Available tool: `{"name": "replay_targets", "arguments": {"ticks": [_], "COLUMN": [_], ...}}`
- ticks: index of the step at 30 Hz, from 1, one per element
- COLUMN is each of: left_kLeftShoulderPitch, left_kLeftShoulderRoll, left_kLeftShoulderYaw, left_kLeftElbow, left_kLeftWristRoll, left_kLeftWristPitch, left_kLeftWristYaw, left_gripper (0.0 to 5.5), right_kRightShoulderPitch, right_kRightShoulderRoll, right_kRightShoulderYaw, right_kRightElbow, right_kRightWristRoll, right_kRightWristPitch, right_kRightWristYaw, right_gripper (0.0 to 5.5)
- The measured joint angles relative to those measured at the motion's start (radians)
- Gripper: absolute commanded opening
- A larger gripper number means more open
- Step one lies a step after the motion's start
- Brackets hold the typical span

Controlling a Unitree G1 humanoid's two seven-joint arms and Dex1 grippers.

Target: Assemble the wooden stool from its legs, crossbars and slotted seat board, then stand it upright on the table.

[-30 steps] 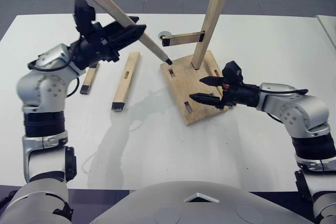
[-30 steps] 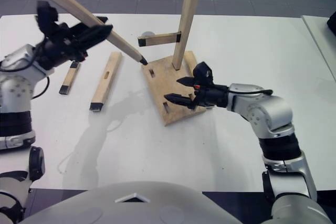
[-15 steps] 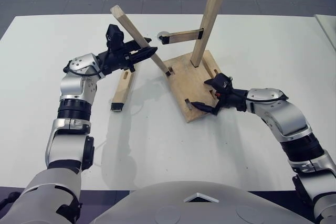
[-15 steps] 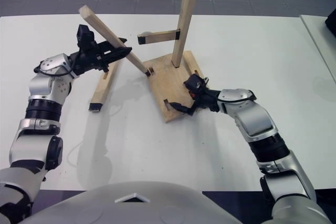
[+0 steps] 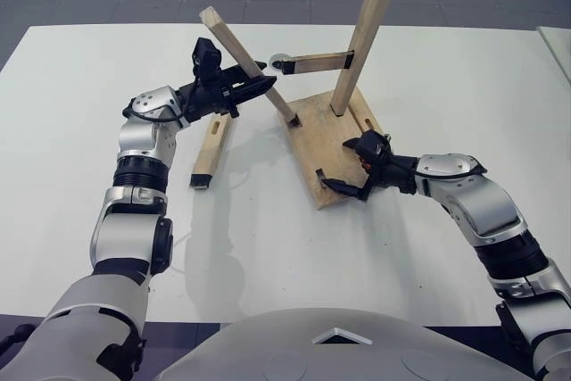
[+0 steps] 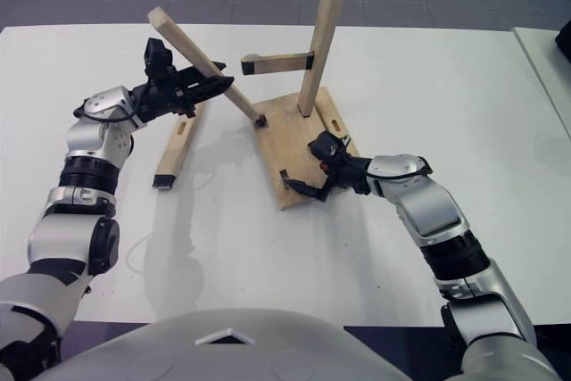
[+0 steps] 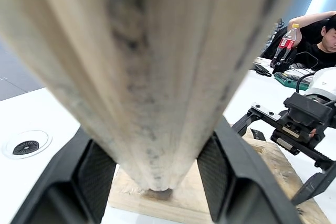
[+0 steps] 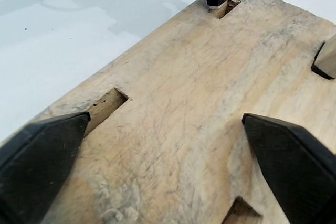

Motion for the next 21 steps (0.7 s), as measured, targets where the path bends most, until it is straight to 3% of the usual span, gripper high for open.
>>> {"name": "replay_targets", "arguments": {"ticks": [10,21], "left_kLeftShoulderPitch": [-0.086,-0.177], "left_kLeftShoulderRoll": [0.014,0.033], "left_kLeftShoulderYaw": [-0.121,-0.134], "left_kLeftElbow": [0.088,0.196], "left_kLeftWristRoll": [0.137,0.131], "left_kLeftWristPitch": [-0.196,-0.039], "left_kLeftWristYaw": [-0.102,-0.179], "left_gripper": [2.03,2.03], "right_kRightShoulderPitch": [0.005,0.047], "right_kRightShoulderRoll": [0.0,-0.02], "right_kRightShoulderYaw": [0.0,0.002], "right_kRightElbow": [-0.003,-0.052], "right_kRightWristRoll": [-0.003,-0.001], "right_kRightWristPitch": [0.0,-0.008], "right_kRightWristYaw": [0.003,0.037], "right_gripper": [5.4,5.4]}}
